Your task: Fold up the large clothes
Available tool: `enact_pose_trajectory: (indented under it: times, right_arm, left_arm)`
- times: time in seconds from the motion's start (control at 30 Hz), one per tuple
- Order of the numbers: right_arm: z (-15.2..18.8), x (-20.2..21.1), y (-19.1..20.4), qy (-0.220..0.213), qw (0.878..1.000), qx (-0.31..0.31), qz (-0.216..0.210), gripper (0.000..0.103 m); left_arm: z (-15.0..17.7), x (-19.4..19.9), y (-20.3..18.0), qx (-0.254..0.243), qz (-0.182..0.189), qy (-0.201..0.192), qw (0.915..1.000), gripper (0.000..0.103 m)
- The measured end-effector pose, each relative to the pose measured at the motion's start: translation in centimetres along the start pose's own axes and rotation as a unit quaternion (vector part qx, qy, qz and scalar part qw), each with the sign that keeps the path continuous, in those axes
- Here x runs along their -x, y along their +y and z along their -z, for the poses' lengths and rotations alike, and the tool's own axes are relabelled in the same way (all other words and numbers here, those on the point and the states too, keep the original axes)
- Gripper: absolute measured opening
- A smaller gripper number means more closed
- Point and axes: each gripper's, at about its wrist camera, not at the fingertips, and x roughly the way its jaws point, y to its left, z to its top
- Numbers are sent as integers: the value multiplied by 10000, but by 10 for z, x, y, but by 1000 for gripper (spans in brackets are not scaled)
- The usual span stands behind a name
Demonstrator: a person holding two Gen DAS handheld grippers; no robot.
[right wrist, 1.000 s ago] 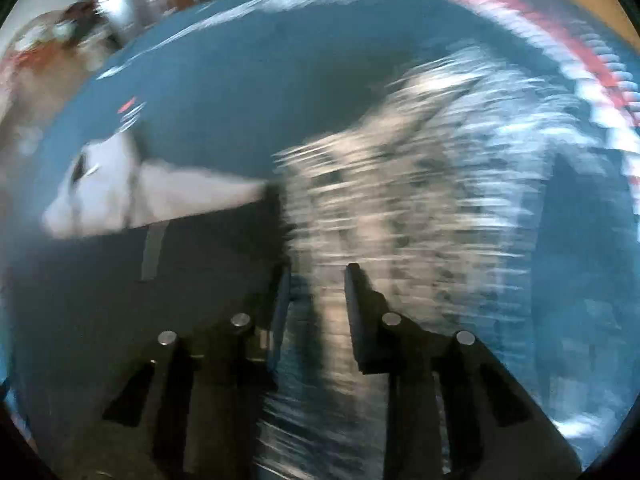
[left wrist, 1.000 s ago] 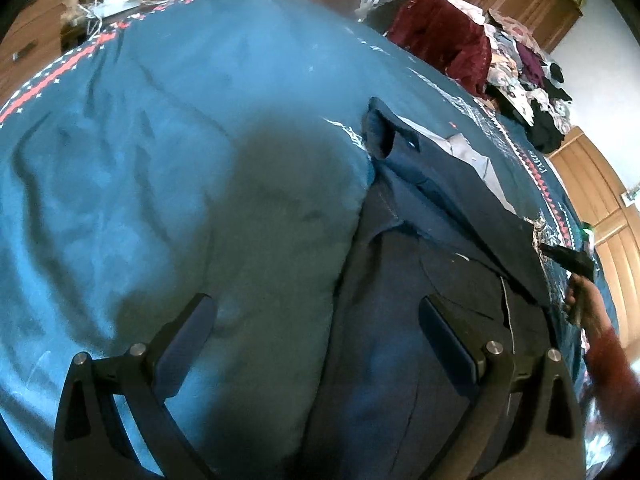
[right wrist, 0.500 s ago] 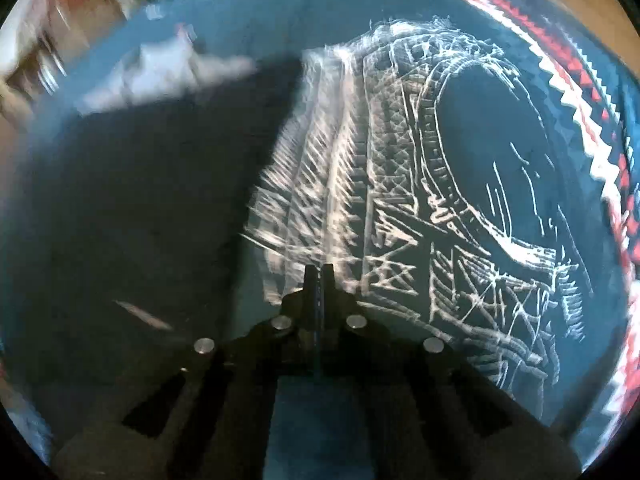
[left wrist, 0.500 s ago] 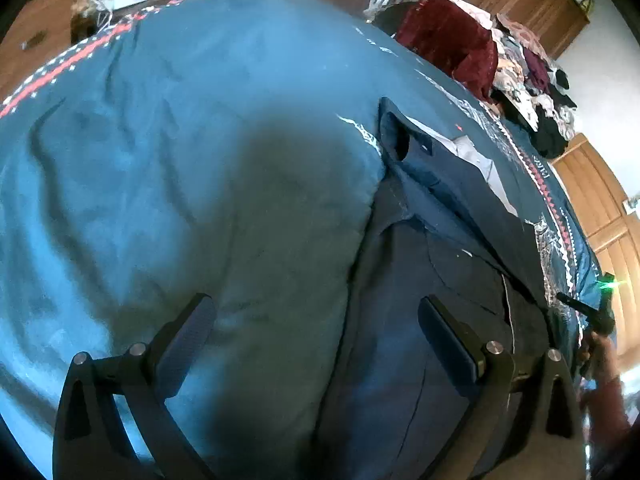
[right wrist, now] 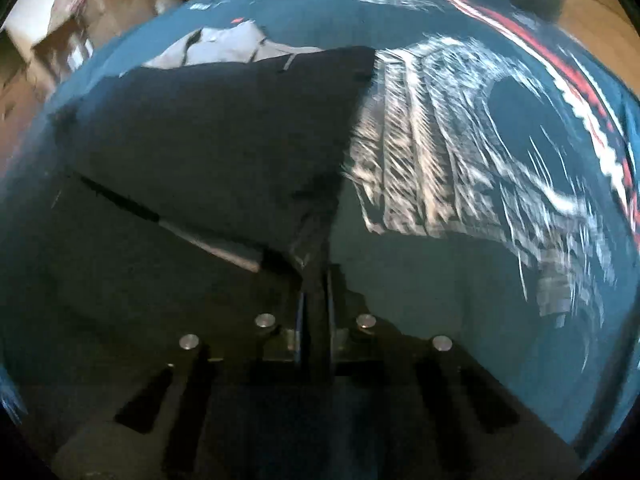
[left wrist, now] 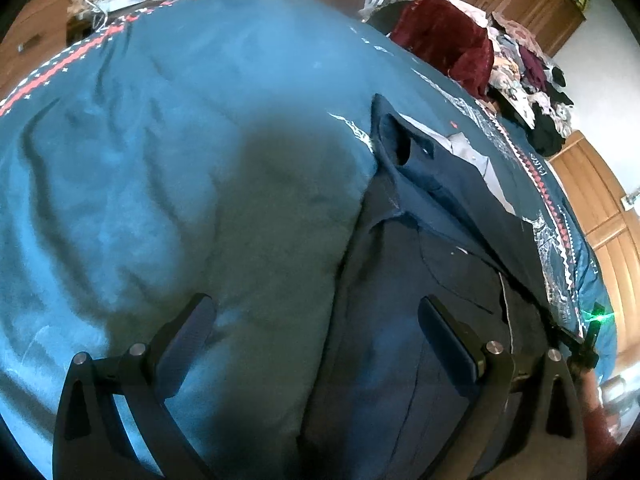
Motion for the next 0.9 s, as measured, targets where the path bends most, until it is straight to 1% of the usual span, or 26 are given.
enact_pose_trajectory:
  times: [0.07, 0.1, 0.13, 0.2, 0.23, 0.27, 0.3, 0.33, 0.37, 0.4, 0.43, 0.47, 0.5, 0.53, 0.6, 0.63, 0.67, 0.73, 0.77, 0.83, 0.9]
  right_arm:
    - [-4, 3, -1, -69, 9997, -189, -116, 6]
    - [-1, 5, 3, -85, 9998, -96, -158, 7]
    - [0, 7, 8, -35, 9999, 26, -153, 9]
    - [-7, 17, 15, 119, 9998, 108, -75, 16]
    - [-13, 28, 16, 55, 9999, 70, -126, 28]
    - [-19, 46, 19, -285, 9994, -6, -216, 38]
    - [-26, 54, 22, -505, 9982, -78, -314, 41]
    - [-33, 59, 26, -715, 9954, -182, -608, 42]
    - [-37, 57, 29, -775, 9929, -238, -869, 41]
    - [-42, 44, 32, -702, 9902, -314, -1163, 40]
    - [-45, 21, 34, -439, 9903, -379, -1262, 40]
    - [-43, -7, 34, -27, 9917, -469, -1199, 39]
    - [-40, -26, 31, 324, 9899, -561, -1260, 37]
    - [-38, -24, 29, 202, 9896, -583, -1297, 35]
    - [-35, 0, 23, 183, 9888, -735, -1285, 36]
    - [-28, 17, 19, 66, 9874, -810, -1360, 42]
    - [-15, 38, 13, -72, 9873, -856, -1336, 49]
    - [4, 63, 13, -126, 9904, -791, -1124, 53]
    - [16, 75, 18, -127, 9914, -727, -1080, 53]
    - [28, 87, 32, -125, 9918, -658, -1088, 54]
    - [39, 94, 56, -175, 9903, -506, -1282, 55]
  left_arm:
    - [-1, 0, 2, 29, 8, -8, 10000, 102]
    - [-1, 0, 2, 46, 18, -14, 10000, 102]
    - [0, 0, 2, 46, 22, -12, 10000, 102]
    - [0, 0, 2, 1, -26, 8, 10000, 102]
    - [1, 1, 1, -66, -83, 18, 9999, 102]
    - [1, 1, 0, -133, -136, 27, 9998, 102]
    - [3, 2, 0, -195, -189, 39, 9996, 102]
    - [5, 1, 0, -220, -212, 69, 9995, 102]
    - [7, 0, 1, -237, -224, 113, 9994, 102]
    - [10, 0, 1, -309, -254, 147, 9991, 102]
    - [13, 0, 1, -401, -282, 190, 9986, 102]
    - [15, 0, 1, -510, -327, 259, 9978, 101]
    - [19, 1, -1, -644, -378, 323, 9967, 101]
    - [25, 4, -3, -869, -475, 405, 9943, 100]
    - [35, 14, -5, -1163, -612, 471, 9902, 98]
    - [41, 21, -4, -1261, -604, 476, 9890, 98]
    - [48, 27, -1, -1276, -596, 459, 9890, 98]
    - [57, 38, 7, -1159, -567, 360, 9910, 97]
    - [59, 45, 10, -1047, -477, 264, 9930, 97]
    - [60, 55, 13, -886, -309, 98, 9955, 97]
    - [58, 62, 11, -854, -172, 24, 9962, 97]
